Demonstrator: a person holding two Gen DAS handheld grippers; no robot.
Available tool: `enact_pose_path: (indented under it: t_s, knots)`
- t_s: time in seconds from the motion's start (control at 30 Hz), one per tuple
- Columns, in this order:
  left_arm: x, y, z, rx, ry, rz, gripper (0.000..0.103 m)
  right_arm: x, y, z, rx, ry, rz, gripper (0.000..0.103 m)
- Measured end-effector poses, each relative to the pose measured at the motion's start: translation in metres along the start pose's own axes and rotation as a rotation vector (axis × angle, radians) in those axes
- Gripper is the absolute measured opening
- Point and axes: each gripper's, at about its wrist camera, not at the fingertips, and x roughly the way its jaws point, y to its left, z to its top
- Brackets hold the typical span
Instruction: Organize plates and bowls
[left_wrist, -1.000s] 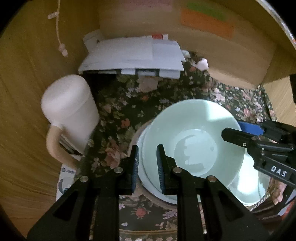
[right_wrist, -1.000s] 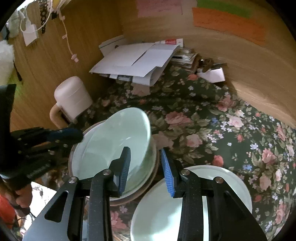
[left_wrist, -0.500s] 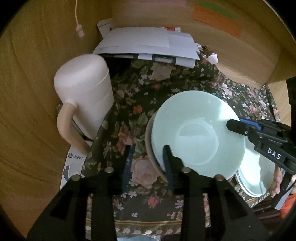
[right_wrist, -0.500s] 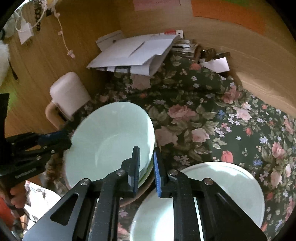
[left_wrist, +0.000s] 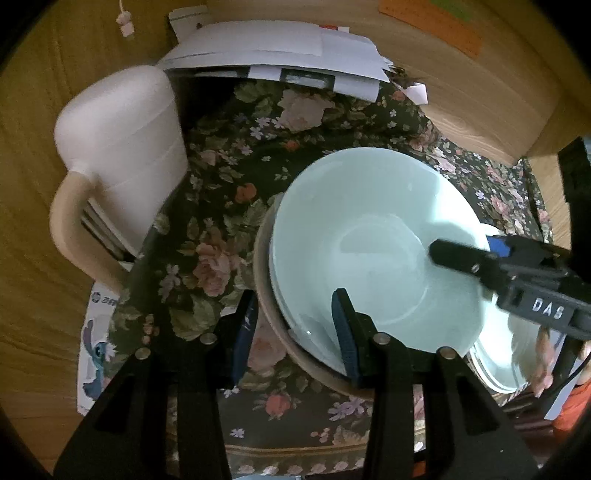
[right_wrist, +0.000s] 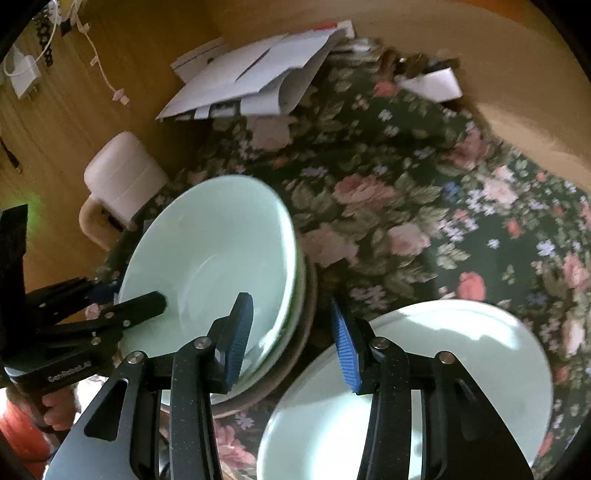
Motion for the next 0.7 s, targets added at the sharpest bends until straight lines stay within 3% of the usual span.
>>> enact_pose_path:
  t_s: [0.17, 0.7]
  knots:
    - [0.008, -0.002, 0.001, 0.003, 0.007, -0.008, 0.04, 0.019, 0.006, -0.002, -0.006, 0.055, 0.043, 0.04]
    - [0.01, -0.001, 0.003, -0.048, -0.005, -0.018, 0.039, 0.021, 0.006, 0.0, 0.016, 0.049, 0.037, 0.038]
